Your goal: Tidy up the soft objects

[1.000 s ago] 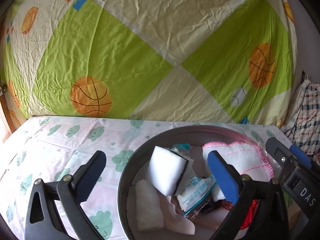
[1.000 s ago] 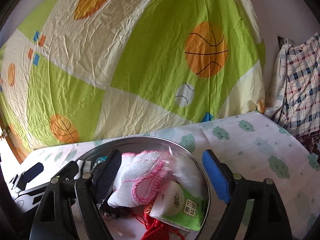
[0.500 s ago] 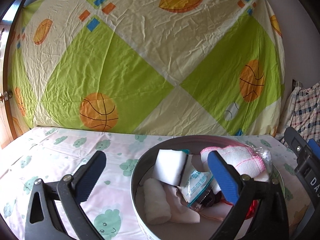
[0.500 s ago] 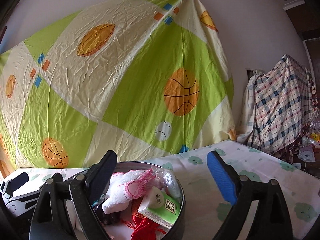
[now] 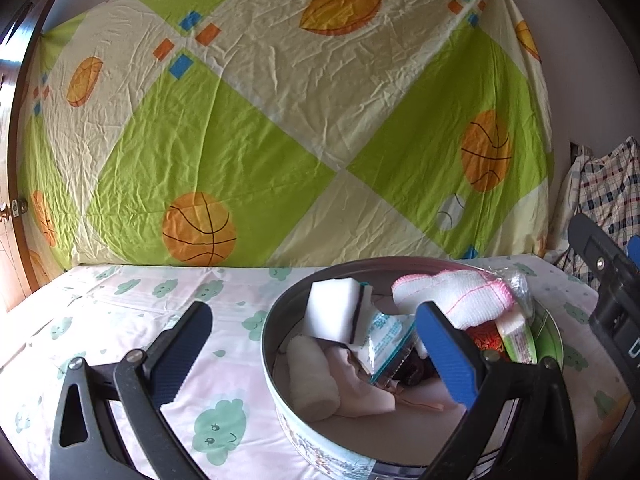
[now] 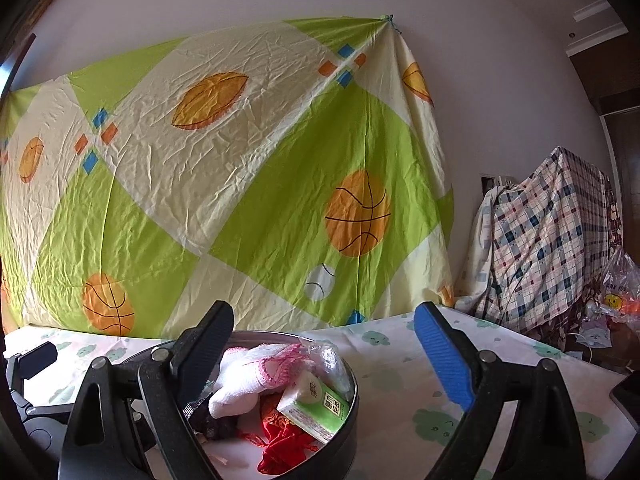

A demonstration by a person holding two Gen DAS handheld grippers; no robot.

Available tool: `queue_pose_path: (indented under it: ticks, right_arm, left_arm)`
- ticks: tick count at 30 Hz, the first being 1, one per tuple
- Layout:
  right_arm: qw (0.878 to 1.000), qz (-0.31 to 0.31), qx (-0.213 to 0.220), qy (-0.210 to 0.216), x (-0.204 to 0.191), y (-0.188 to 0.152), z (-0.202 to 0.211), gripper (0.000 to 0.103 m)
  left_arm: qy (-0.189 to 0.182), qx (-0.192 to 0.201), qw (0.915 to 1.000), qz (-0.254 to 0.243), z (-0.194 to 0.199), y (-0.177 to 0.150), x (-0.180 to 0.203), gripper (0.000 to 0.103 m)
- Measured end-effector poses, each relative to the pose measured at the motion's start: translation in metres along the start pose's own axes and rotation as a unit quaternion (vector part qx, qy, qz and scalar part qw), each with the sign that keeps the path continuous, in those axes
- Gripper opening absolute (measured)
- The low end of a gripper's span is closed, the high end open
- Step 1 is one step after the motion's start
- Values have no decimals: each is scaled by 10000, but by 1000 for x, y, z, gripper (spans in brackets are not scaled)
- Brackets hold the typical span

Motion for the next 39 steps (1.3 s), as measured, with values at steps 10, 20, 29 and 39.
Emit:
queue_pose_path:
  ticks: [10, 20, 29, 39]
  right_arm:
    - [9999, -49, 94, -103, 4, 3, 3, 94]
    - [9997, -82, 131, -209, 10, 4, 7, 95]
    - [9995, -72, 174, -240, 10, 6, 7, 95]
    - [9994, -64, 191, -285, 11, 8, 8, 95]
  left_arm:
    - [-5, -32, 10000, 66, 2, -2, -2, 103]
    - [52, -42, 10000, 67, 2, -2, -3, 103]
    - [72, -35, 10000, 27, 2, -1, -2, 103]
    - [75, -62, 9999, -25, 1, -1, 0, 103]
Point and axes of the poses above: each gripper's, at about its wrist camera, not at the fingertips, and z roughly against the way its jaws point, x to its right, y to its top, the point moved 7 cm from there along -z, roughly the way its jaws point, and after that the axes turned 7 degrees about x, right-handed, at the moved point
